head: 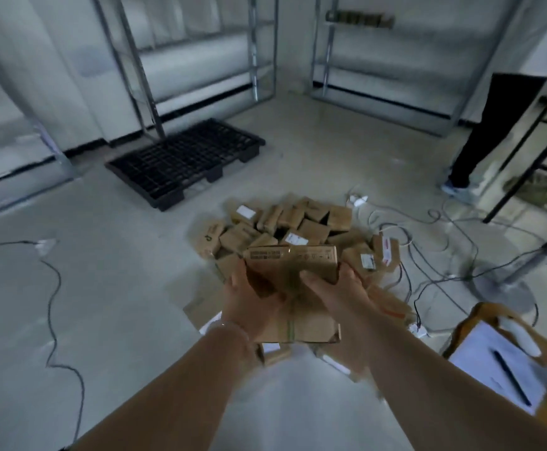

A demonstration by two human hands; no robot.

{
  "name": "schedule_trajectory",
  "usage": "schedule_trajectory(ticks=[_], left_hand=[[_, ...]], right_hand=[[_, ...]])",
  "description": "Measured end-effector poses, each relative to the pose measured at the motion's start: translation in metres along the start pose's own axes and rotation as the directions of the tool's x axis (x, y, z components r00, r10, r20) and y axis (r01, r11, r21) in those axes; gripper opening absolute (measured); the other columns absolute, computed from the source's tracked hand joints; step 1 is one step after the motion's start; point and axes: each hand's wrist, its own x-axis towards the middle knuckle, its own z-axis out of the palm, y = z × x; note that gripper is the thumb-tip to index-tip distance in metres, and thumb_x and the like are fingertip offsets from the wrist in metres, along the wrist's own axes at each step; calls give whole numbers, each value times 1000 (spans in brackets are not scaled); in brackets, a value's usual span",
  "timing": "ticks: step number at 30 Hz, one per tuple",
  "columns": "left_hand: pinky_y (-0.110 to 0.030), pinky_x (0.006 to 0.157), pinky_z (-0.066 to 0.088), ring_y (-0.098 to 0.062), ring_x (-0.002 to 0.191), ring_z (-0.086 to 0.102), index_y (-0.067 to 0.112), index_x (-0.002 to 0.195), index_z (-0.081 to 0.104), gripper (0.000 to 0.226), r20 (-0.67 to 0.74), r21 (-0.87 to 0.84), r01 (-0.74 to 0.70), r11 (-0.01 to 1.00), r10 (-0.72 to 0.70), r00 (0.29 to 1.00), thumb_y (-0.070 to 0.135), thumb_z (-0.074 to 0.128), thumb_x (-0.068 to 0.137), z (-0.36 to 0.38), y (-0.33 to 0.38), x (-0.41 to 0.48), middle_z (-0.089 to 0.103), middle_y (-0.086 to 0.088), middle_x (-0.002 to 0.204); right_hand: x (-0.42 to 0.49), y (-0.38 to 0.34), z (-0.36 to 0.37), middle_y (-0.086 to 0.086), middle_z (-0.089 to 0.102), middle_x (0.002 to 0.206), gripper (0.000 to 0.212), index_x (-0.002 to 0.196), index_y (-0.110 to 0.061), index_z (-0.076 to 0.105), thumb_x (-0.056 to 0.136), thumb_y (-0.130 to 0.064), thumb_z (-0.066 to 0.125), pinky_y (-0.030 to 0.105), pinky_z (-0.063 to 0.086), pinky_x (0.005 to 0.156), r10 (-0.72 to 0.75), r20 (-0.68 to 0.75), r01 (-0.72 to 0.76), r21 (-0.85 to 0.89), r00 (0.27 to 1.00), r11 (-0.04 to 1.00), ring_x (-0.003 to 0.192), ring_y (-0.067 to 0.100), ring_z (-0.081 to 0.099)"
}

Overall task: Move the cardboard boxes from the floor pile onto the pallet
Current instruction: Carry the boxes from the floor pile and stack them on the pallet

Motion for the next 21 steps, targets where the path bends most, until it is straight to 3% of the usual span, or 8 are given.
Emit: schedule_trajectory(ticks=[3,6,10,13,15,17,21], left_hand=[[-44,97,50,-22,111,54,34,126,33,80,18,-257,32,966,-29,999,33,87,68,-31,12,-10,53,3,124],[-52,93,53,-25,109,59,36,128,28,74,60,-409,99,907,-82,995,45,80,76,-65,18,-14,56,2,123],[-48,91,53,-23,100,60,36,118,37,52,-94,-418,99,903,-152,984,59,67,82,-116,13,-3,58,2,115],[-34,79,52,-16,94,57,41,125,38,51,-155,-367,77,927,-142,978,53,67,85,-165,-2,6,56,8,111],[-31,73,48,-17,95,56,45,135,36,57,-101,-311,110,944,-148,984,51,65,86,-201,-16,12,54,5,114],[-37,83,49,-24,104,55,48,141,33,62,-45,-244,142,959,-157,987,50,63,87,-238,-33,18,50,-1,125],[-46,95,51,-24,105,57,56,129,38,55,15,-255,164,953,-165,986,48,67,83,-307,-61,27,51,4,119]], right_hand=[[-13,-40,6,12,51,137,90,143,-20,44,78,-82,50,51,41,103,116,-15,-114,109,993,987,120,35,51],[-26,-71,25,16,47,142,102,147,-14,39,74,-84,50,54,37,107,184,-37,-176,163,982,971,125,39,48],[-37,-98,71,17,46,144,67,146,-17,44,94,-59,52,42,41,100,68,35,-72,124,997,990,128,38,47],[-45,-113,116,13,59,124,56,134,-6,52,94,-44,60,42,47,97,-25,98,7,176,995,984,123,36,54],[-50,-121,148,13,57,132,61,137,-11,50,90,-47,64,48,46,100,-37,132,13,180,991,984,122,36,54],[-59,-133,179,5,49,139,74,140,-25,48,76,-56,68,51,46,97,5,181,-33,149,984,988,119,33,51],[-68,-156,240,3,43,147,106,147,-38,37,51,-64,74,57,46,99,-16,289,-11,94,957,995,123,34,49]])
